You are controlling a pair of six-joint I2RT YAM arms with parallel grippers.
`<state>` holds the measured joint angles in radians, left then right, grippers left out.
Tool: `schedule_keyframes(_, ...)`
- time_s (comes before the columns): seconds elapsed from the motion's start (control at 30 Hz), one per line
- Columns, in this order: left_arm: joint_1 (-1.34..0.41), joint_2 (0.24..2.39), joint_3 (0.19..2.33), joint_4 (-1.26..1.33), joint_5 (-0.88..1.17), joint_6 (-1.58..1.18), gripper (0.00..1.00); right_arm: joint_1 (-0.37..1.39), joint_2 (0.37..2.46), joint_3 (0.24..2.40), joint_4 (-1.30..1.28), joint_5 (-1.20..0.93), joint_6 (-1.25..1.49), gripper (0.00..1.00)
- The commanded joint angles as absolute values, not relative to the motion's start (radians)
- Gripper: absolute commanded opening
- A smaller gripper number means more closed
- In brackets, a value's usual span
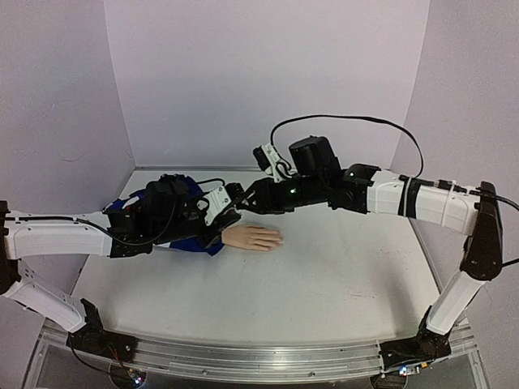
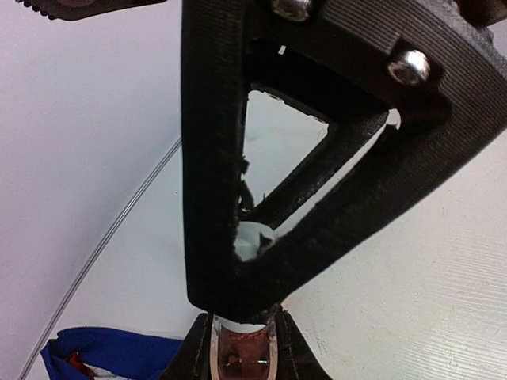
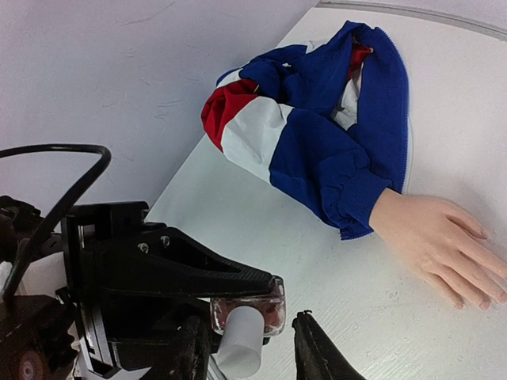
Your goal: Paint the nails
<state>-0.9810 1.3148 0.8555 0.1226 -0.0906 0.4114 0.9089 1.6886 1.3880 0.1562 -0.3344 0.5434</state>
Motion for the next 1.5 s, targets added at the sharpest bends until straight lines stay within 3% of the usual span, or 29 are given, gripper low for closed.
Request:
schedule_keyframes(0.0,-0.984,1.299,0.9,0.171,-0.086,0.395,0.0,0.911,1.71,1.433,0.196,-0.368,0.551,0.38)
schedule_keyframes(0.17,-0.983,1.293,0.9,0.168,-0.076,0.39,0.0,0.911,1.719,1.434,0.199,-0.38,0.549,0.35)
schedule_keyframes(0.23,-0.983,1.29,0.9,0.166,-0.067,0.388,0.0,0.911,1.72,1.434,0.2,-0.385,0.544,0.24)
schedule_keyframes(0.33,-0.983,1.278,0.9,0.159,-0.027,0.373,0.0,0.909,1.709,1.425,0.198,-0.395,0.512,0.0)
schedule_keyframes(0.4,-0.981,1.262,0.899,0.136,0.072,0.36,0.0,0.901,1.691,1.416,0.197,-0.45,0.437,0.0)
schedule_keyframes(0.47,-0.968,1.233,0.9,0.094,0.256,0.356,0.0,0.886,1.673,1.397,0.196,-0.62,0.303,0.0)
schedule_keyframes(0.57,-0.854,1.206,0.928,0.05,0.866,0.254,0.0,0.884,1.643,1.377,0.067,-1.009,-0.023,0.0)
schedule_keyframes(0.67,-0.789,1.27,1.03,0.049,1.357,0.068,0.0,0.887,1.625,1.393,-0.074,-1.073,-0.163,0.0)
schedule_keyframes(0.73,-0.783,1.293,1.054,0.048,1.414,0.016,0.0,0.891,1.63,1.419,-0.145,-1.076,-0.206,0.0)
schedule_keyframes(1.0,-0.778,1.266,1.031,0.025,1.166,0.111,0.0,0.892,1.587,1.412,-0.154,-0.902,-0.209,0.02)
schedule_keyframes(1.1,-0.778,1.242,1.011,0.01,0.989,0.176,0.0,0.887,1.553,1.4,-0.139,-0.742,-0.159,0.4)
schedule_keyframes(1.2,-0.787,1.208,0.977,0.009,0.687,0.25,0.0,0.869,1.498,1.35,-0.066,-0.602,-0.066,0.63)
schedule_keyframes(1.3,-0.821,1.19,0.96,0.009,0.41,0.289,0.0,0.862,1.445,1.278,0.07,-0.5,0.078,0.73)
schedule_keyframes(1.47,-0.945,1.212,0.969,0.018,0.031,0.353,0.0,0.862,1.455,1.274,0.172,-0.407,0.347,0.73)
